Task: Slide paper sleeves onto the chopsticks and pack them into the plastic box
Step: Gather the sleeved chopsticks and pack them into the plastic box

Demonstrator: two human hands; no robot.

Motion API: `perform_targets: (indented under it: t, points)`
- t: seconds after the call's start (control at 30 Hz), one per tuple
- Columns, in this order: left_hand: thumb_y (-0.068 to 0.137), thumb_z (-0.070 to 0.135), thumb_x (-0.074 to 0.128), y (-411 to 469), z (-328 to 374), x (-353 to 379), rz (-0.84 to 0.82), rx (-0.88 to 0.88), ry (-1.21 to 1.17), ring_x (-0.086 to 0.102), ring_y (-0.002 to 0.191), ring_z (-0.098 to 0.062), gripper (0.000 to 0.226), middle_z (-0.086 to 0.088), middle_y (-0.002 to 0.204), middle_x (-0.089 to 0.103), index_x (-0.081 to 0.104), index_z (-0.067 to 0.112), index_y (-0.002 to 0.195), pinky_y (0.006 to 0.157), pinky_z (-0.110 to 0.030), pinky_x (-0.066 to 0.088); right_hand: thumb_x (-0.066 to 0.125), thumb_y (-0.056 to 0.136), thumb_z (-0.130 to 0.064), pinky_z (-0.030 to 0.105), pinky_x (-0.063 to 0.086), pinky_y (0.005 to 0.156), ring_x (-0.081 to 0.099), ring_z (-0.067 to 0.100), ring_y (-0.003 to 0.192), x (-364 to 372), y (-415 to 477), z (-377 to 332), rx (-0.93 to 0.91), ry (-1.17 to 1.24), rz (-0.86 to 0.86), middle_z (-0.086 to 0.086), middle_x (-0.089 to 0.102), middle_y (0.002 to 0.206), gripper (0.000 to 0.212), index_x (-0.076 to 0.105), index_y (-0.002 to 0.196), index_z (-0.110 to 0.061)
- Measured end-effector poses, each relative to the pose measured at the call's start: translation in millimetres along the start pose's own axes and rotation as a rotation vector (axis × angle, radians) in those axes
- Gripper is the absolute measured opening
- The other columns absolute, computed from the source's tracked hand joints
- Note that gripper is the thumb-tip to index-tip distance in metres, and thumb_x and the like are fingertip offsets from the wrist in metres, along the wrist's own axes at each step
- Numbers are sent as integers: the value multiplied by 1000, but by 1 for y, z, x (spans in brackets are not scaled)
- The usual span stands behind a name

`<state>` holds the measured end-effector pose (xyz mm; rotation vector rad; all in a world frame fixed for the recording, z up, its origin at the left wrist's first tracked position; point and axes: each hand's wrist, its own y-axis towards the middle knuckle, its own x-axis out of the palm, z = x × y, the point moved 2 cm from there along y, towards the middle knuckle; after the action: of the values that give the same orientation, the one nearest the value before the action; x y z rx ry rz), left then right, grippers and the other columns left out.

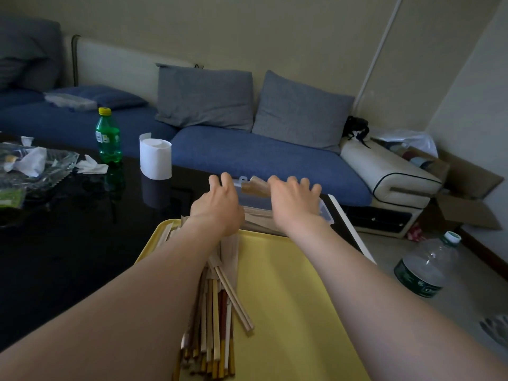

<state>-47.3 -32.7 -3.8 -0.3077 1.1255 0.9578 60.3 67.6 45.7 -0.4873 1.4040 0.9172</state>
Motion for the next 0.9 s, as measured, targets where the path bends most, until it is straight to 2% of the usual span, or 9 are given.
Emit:
perform_targets:
  t: [0.17, 0.33, 0.43, 0.53, 0.6, 0.67, 0.8, 0.83, 0.9]
  points:
    - [100, 22, 58, 0, -5, -2, 35, 6, -5, 56, 82, -24, 44, -10, 124, 40, 34, 11, 135, 64, -37, 48, 57, 101, -3, 57, 38, 116, 48, 42, 136, 23, 30, -2, -36, 164, -128, 15, 56, 144, 53, 57, 148, -26]
    - [101, 19, 54, 1, -11, -8, 72, -8, -6, 60, 90, -30, 30, -10, 117, 46, 38, 12, 125, 68, -43, 54, 46, 105, -9, 42, 51, 106, 61, 36, 129, 33, 40, -6, -53, 409, -312, 13, 66, 140, 37, 71, 131, -14]
    - [102, 22, 54, -1, -14, -11, 88, -42, -9, 61, 103, -33, 35, -13, 122, 52, 38, 11, 130, 78, -46, 58, 52, 105, -15, 39, 48, 84, 62, 37, 115, 26, 33, -6, -35, 423, -123, 14, 64, 119, 20, 67, 116, -9]
    - [102, 26, 55, -5, -12, -16, 85, -118, 39, 57, 116, -35, 36, -14, 127, 55, 42, 11, 131, 89, -48, 54, 57, 101, -23, 41, 52, 77, 64, 34, 99, 6, 14, -12, -51, 351, 154, 10, 66, 107, 15, 66, 105, -12]
    - [100, 31, 57, -9, -11, -19, 54, -203, 124, 53, 123, -36, 41, -16, 133, 55, 46, 11, 134, 96, -49, 51, 57, 97, -29, 42, 55, 74, 65, 34, 92, -2, -4, -21, -66, 372, 170, 9, 64, 100, 17, 62, 97, -12]
    - [98, 38, 56, -14, -12, -22, -22, -315, 244, 45, 131, -40, 50, -17, 140, 49, 47, 12, 140, 101, -54, 45, 63, 97, -41, 40, 57, 76, 66, 32, 92, -2, -23, -31, -49, 427, -6, 6, 60, 101, 30, 61, 105, -12]
    - [96, 47, 52, -20, -15, -22, -242, -562, 257, 26, 135, -51, 60, -19, 148, 28, 41, 20, 149, 105, -71, 38, 59, 99, -72, 44, 67, 89, 77, 35, 102, 9, -52, -53, 166, 464, -768, 20, 70, 122, 80, 57, 145, -7]
    - [96, 47, 50, -20, -16, -20, -294, -609, 230, 23, 136, -54, 62, -20, 149, 22, 37, 21, 151, 106, -73, 37, 57, 98, -75, 44, 66, 92, 74, 37, 112, 9, -57, -57, 204, 494, -879, 23, 67, 133, 88, 50, 153, -6]
    - [98, 51, 50, -20, -19, -16, -381, -647, 184, 25, 136, -57, 66, -21, 150, 19, 33, 20, 154, 109, -70, 39, 55, 99, -75, 45, 63, 99, 68, 39, 125, 6, -61, -63, 175, 536, -941, 24, 57, 147, 93, 38, 162, -10]
